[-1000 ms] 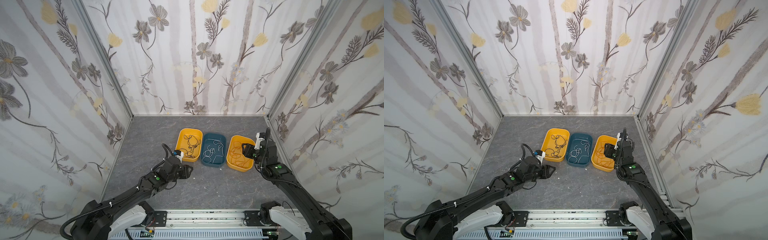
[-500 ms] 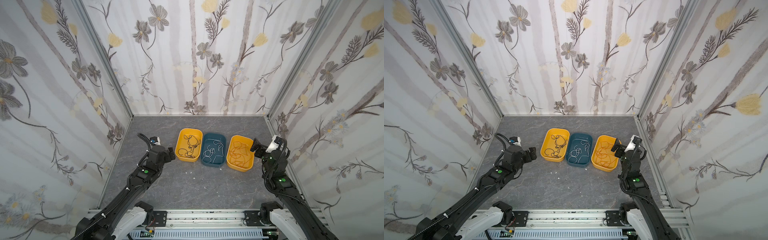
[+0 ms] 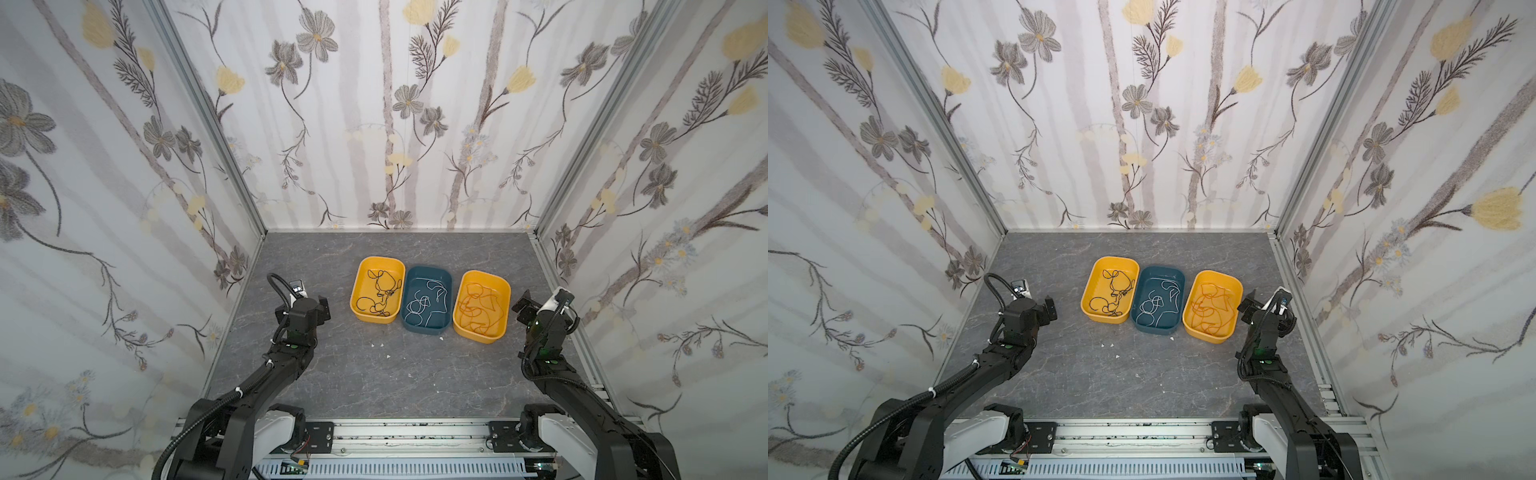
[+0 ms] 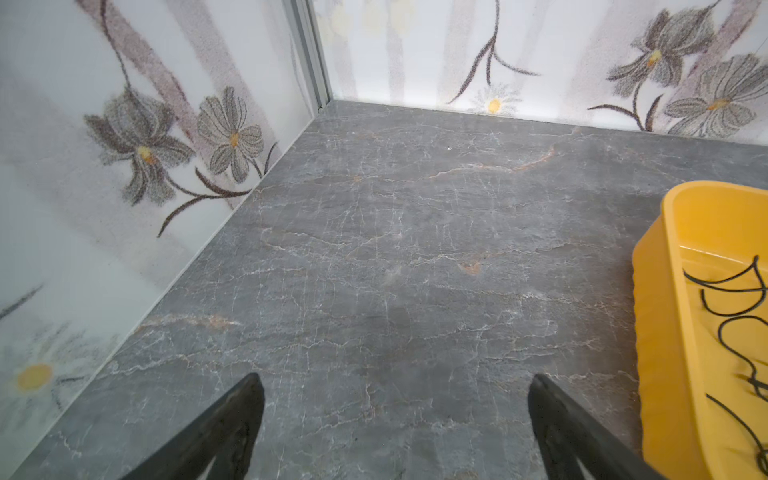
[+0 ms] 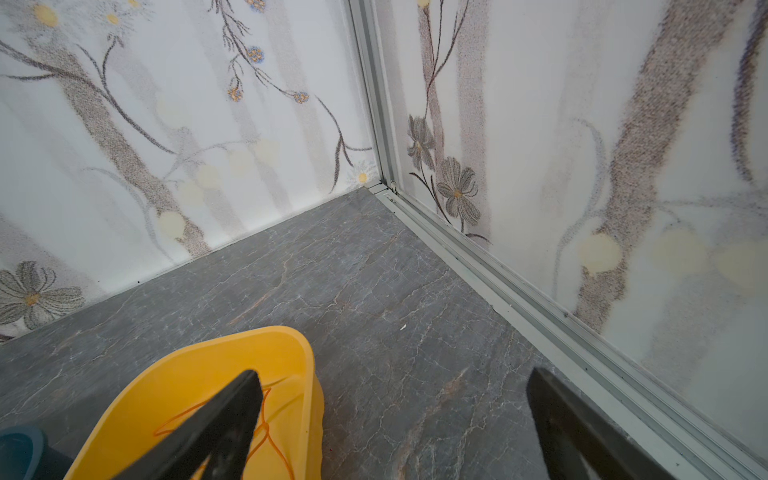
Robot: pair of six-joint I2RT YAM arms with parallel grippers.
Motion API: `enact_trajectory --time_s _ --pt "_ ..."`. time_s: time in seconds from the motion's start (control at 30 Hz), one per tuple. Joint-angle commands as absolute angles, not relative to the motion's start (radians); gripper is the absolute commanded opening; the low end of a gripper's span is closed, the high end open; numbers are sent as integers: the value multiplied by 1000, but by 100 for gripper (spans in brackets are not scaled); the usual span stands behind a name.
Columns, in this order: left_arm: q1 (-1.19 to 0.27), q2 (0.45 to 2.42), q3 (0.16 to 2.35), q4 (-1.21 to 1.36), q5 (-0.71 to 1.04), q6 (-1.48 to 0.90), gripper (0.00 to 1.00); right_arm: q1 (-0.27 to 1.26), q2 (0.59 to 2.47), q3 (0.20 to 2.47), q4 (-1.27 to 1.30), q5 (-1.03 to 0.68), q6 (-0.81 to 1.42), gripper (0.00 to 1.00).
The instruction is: Untangle the cables
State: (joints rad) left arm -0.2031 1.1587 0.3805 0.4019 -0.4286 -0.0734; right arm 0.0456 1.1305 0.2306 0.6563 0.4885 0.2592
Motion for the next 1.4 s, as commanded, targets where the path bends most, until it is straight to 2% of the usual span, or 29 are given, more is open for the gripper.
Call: enact_trajectory --time_s 0.0,0.13,0.27,0.37,0.5,0.63,0.93,1.37 --pt "-166 1237 358 668 -373 5 100 44 1174 184 936 481 194 100" --pt "-134 1389 364 801 -309 31 100 44 1223 125 1106 445 141 100" --pt "-123 1455 382 840 -227 74 100 38 1272 90 1260 347 93 100" --pt "-104 1487 356 907 -201 53 100 31 1367 84 1381 261 71 100" --pt "-82 1579 314 1078 -173 47 100 23 1510 105 1485 231 66 100" --pt "-56 1573 368 963 -144 15 100 6 1498 166 1340 251 99 100" --pt "-11 1565 396 893 -78 -19 100 0 1509 185 1321 258 108 100" --pt "-11 1567 394 900 -81 -17 100 3 1505 174 1337 258 105 100"
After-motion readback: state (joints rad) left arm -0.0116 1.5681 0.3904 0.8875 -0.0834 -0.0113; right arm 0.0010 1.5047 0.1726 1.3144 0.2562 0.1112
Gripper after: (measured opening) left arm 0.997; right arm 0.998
